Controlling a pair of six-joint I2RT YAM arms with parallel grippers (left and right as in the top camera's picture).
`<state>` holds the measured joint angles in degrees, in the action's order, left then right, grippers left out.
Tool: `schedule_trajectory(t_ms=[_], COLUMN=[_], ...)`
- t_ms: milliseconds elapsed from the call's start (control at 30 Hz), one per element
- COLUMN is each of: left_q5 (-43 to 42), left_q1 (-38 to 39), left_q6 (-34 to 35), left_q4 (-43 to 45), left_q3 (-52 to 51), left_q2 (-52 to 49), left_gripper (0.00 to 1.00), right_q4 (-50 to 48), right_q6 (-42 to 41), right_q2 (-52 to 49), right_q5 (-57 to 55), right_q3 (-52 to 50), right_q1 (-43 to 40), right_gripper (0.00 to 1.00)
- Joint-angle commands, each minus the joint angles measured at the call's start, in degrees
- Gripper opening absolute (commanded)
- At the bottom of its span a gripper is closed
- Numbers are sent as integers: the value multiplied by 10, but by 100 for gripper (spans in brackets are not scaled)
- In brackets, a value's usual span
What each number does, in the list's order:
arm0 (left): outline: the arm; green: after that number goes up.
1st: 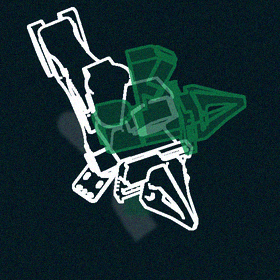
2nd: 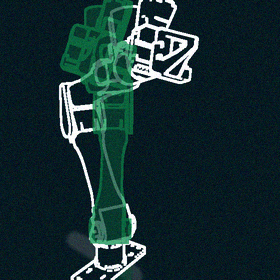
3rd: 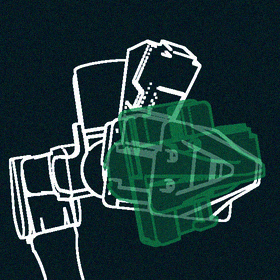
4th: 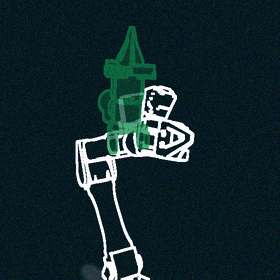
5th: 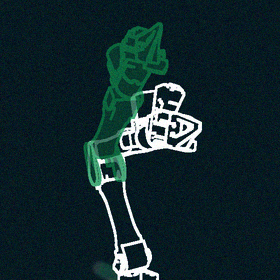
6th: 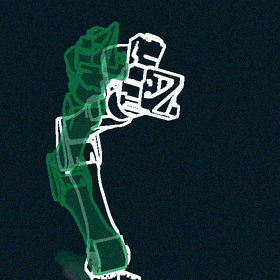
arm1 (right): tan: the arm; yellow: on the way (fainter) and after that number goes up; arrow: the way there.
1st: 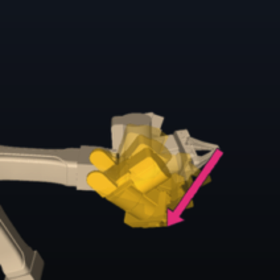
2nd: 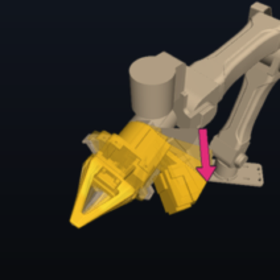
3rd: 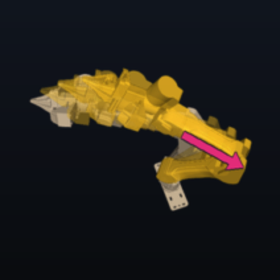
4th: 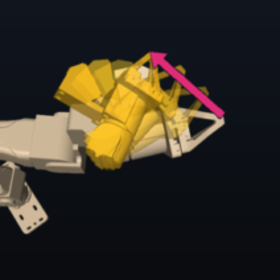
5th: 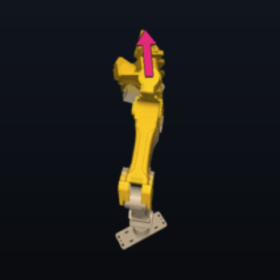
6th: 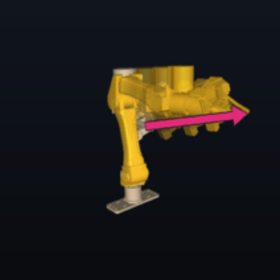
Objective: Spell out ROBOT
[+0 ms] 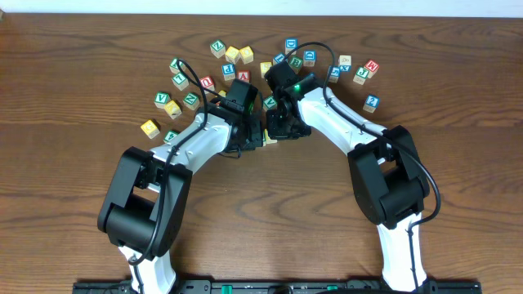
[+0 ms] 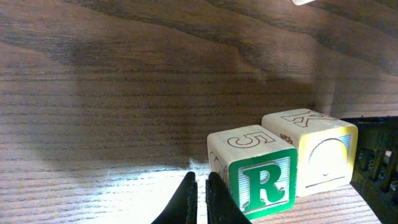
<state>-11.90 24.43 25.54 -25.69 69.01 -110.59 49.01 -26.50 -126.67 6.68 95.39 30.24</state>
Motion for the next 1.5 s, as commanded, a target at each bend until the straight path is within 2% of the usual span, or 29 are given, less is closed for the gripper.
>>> schedule_trajectory(t_ms=[0, 1467], left_q5=[-16, -16], left_q1=[7, 7], left_q6=[8, 14], left_q4=[-4, -10], left_q3=[10, 10], left_q2=[-4, -4], left_gripper=[8, 8], right_q4=[0, 16], right_q6=[5, 53], right_q2=[18, 18], right_q5=[19, 28], right_q3=[-4, -4], right_q1=[6, 5], right_gripper=[9, 9])
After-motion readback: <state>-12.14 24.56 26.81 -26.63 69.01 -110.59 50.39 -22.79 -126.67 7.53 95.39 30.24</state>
